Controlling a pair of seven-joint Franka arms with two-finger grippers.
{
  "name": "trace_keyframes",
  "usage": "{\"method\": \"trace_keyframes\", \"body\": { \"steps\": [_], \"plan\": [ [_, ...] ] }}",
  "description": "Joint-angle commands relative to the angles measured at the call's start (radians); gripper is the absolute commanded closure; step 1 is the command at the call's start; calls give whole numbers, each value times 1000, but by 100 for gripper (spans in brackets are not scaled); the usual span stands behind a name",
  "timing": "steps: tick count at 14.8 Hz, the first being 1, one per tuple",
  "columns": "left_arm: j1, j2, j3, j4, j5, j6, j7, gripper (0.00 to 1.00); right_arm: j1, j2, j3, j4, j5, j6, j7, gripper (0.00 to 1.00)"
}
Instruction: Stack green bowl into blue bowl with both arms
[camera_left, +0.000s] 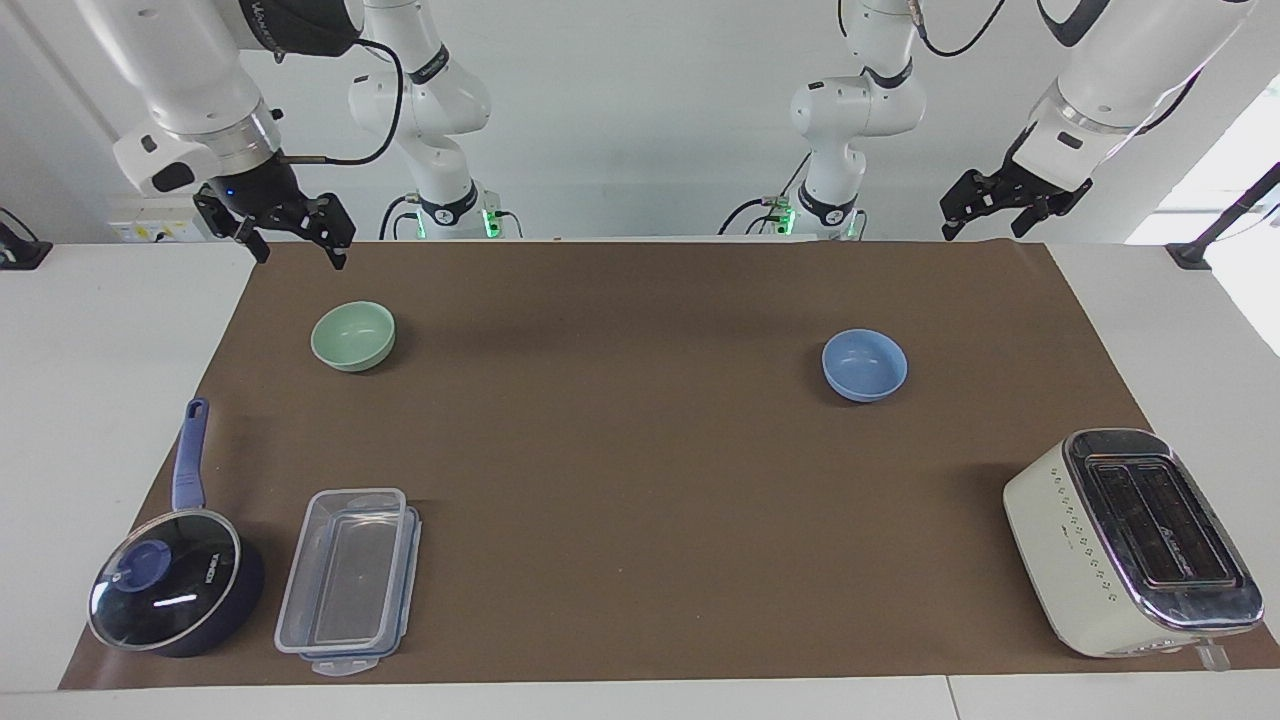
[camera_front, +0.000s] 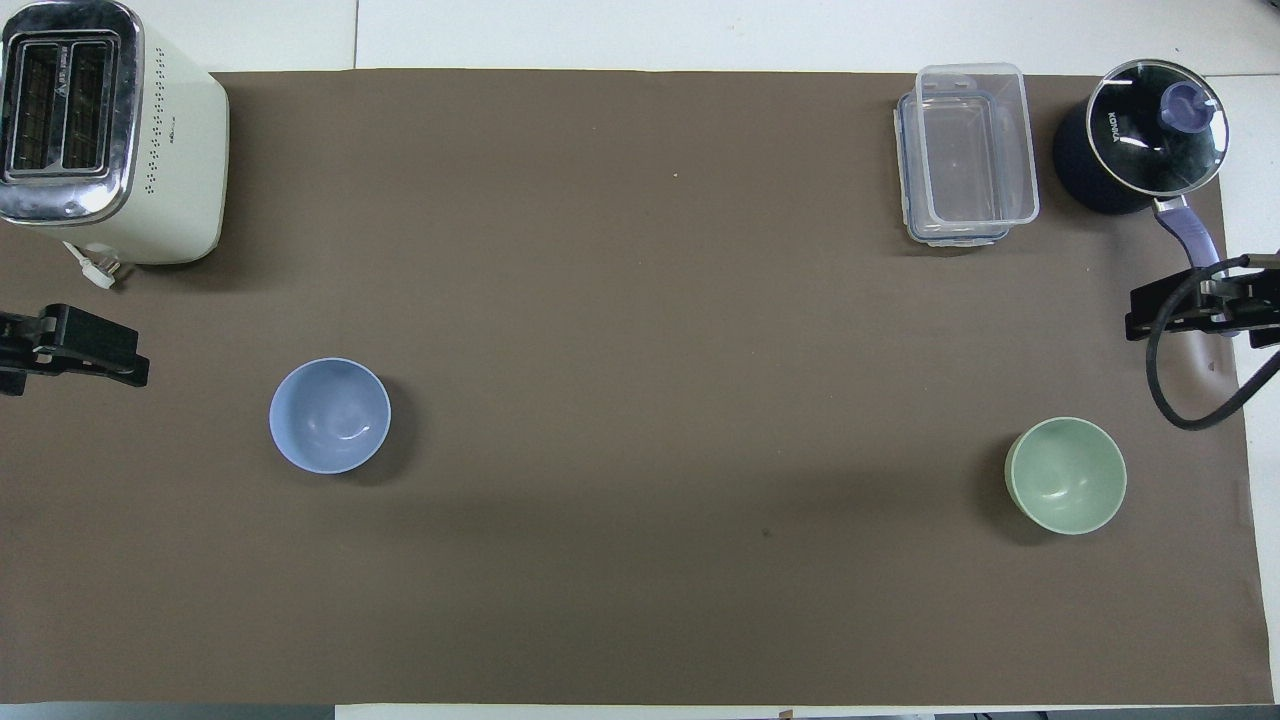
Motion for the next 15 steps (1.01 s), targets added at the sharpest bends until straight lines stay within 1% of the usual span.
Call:
{"method": "trace_keyframes", "body": {
  "steps": [1, 5, 7, 11, 13, 15],
  "plan": [
    [-6, -12, 3, 2, -8, 4, 0, 0, -5, 8, -1, 11, 20, -13, 14, 0],
    [-3, -18, 3, -2, -8, 7, -3, 0, -5, 8, -1, 9, 19, -13, 25, 0],
    [1, -26, 5, -14, -28, 47, -3, 0, -5, 6, -1, 8, 19, -13, 26, 0],
    [-5, -32, 8, -30, -28, 82, -8, 0, 1, 2, -1, -3, 17, -8, 25, 0],
    [-2, -43, 8, -54, -28, 88, -8, 0, 3, 2, -1, -3, 16, -10, 22, 0],
    [7, -37, 9, -88, -28, 114, 1, 0, 3, 0, -1, -6, 17, -8, 17, 0]
  ]
}}
